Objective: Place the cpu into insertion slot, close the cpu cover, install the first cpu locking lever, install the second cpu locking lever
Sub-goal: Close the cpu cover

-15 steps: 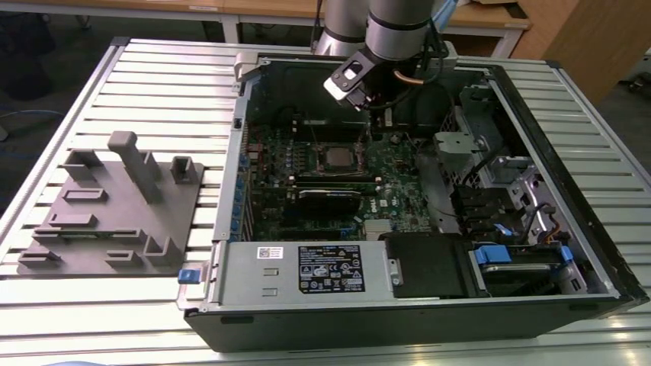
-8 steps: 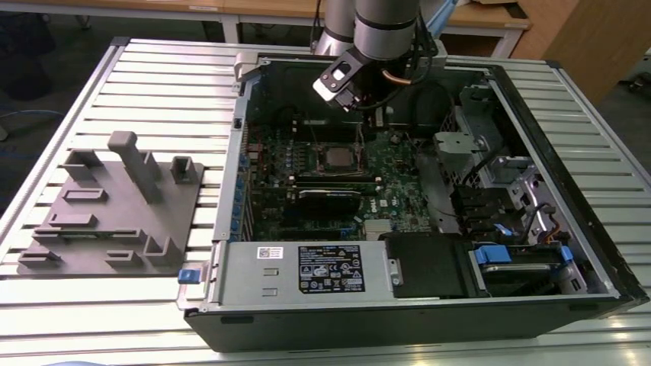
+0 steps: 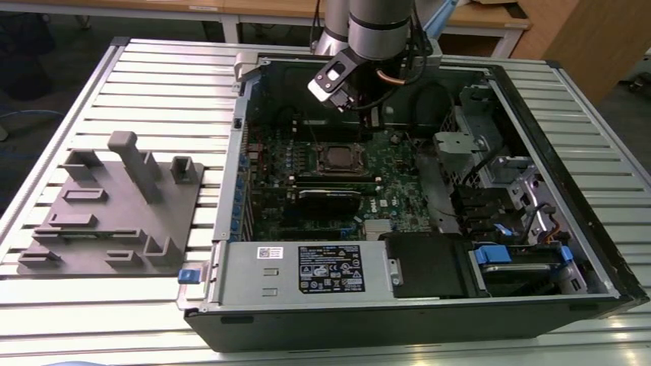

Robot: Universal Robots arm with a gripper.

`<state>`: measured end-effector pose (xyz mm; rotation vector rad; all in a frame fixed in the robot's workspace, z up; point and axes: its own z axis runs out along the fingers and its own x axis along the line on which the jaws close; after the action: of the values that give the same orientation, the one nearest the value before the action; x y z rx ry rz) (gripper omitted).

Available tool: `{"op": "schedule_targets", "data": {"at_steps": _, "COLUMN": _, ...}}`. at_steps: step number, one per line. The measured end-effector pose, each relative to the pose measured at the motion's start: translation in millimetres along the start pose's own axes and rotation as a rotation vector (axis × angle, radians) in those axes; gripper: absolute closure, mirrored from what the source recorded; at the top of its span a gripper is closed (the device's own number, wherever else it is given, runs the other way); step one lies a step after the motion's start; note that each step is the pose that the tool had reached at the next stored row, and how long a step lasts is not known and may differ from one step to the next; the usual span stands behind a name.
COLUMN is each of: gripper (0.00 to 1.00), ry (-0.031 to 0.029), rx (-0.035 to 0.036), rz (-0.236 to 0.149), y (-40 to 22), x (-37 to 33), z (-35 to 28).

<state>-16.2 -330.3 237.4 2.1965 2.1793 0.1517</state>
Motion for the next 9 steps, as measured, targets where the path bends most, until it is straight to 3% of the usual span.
{"op": "schedule_targets", "data": {"at_steps": 3, "gripper": 0.89, "ry": 0.0, "rx": 0.0022, "rz": 0.0, "y": 0.0, "x": 0.0, "z": 0.0}}
{"op": "schedule_targets", "data": {"at_steps": 4, "gripper": 0.89, "ry": 0.0001, "rx": 0.0077, "rz": 0.0, "y": -0.1, "x": 0.0, "z": 0.2}}
{"op": "schedule_targets", "data": {"at_steps": 7, "gripper": 0.89, "ry": -0.0004, "rx": 0.0427, "rz": 0.002, "y": -0.1, "x": 0.0, "z": 0.7}}
{"op": "schedule_targets", "data": {"at_steps": 9, "gripper": 0.89, "ry": -0.0006, "rx": 0.0597, "rz": 0.002, "y": -0.1, "x": -0.1, "z": 1.1}}
